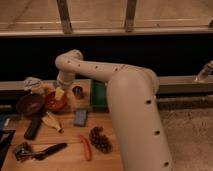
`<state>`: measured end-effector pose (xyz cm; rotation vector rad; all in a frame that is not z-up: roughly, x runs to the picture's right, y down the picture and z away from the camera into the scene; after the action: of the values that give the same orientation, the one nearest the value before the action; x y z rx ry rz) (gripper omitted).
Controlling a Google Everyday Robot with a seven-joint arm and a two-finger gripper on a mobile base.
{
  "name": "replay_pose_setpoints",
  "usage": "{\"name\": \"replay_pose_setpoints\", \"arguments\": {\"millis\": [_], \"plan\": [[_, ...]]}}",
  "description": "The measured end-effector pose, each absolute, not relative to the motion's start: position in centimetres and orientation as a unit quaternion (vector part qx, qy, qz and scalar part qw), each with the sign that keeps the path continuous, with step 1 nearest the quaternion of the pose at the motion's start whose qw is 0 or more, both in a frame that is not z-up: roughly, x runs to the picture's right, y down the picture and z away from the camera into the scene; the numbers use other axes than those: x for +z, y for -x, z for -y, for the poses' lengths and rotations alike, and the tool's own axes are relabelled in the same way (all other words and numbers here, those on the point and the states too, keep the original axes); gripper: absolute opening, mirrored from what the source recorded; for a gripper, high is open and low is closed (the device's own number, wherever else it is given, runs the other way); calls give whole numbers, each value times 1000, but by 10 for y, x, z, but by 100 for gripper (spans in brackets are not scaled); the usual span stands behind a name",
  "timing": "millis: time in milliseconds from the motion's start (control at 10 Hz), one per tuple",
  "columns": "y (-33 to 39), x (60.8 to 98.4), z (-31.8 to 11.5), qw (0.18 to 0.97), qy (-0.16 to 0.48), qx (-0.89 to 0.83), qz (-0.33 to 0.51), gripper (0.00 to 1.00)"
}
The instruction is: Stack bowls on top of each other
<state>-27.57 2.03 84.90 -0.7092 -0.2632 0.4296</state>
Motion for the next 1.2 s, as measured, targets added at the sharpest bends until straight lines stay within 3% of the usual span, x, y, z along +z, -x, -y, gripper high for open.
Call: {"name": "replay_pose_setpoints", "arguments": {"millis": [700,1200], "plan": [[306,876,-60,892,391,173,147,70],[289,860,-39,899,363,188,156,70]]}}
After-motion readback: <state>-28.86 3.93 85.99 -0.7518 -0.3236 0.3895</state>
